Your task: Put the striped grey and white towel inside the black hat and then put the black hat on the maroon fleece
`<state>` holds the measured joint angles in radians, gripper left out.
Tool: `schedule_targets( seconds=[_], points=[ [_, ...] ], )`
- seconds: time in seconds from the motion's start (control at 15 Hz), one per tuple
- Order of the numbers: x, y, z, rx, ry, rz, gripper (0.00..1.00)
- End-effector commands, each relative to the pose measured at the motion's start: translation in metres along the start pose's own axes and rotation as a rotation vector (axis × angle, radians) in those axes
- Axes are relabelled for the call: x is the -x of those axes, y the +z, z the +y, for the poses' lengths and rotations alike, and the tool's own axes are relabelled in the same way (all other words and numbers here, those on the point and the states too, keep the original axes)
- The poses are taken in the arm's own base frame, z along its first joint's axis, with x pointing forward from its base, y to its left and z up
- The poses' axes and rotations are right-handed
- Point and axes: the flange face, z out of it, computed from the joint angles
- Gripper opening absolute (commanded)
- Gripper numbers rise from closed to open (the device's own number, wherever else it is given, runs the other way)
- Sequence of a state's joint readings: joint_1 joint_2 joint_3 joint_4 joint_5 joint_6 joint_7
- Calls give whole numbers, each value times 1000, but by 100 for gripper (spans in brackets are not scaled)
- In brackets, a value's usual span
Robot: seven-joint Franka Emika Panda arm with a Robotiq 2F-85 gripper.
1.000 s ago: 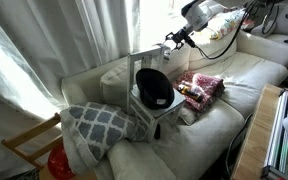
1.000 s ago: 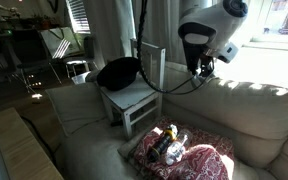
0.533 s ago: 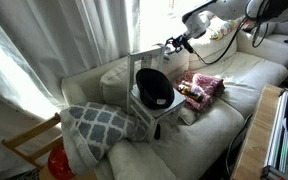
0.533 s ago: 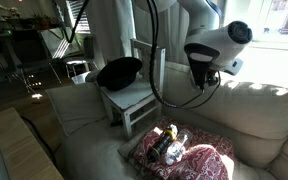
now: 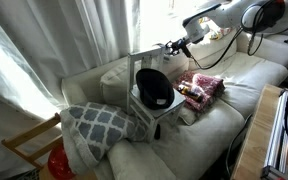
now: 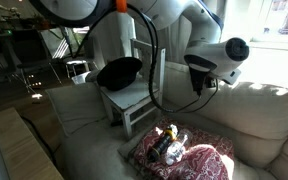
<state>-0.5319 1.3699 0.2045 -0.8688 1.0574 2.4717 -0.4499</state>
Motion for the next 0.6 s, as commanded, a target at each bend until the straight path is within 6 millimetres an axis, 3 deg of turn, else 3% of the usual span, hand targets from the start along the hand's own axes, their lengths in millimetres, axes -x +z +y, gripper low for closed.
schedule_targets(
  seconds=[0.0,0.27,0.53],
  points=[
    [-8,-1,3,-86,80,17,35],
    [-15,-13,-9,-175,145,6,4],
    [-28,-42,-27,-266,165,-22,0]
  ],
)
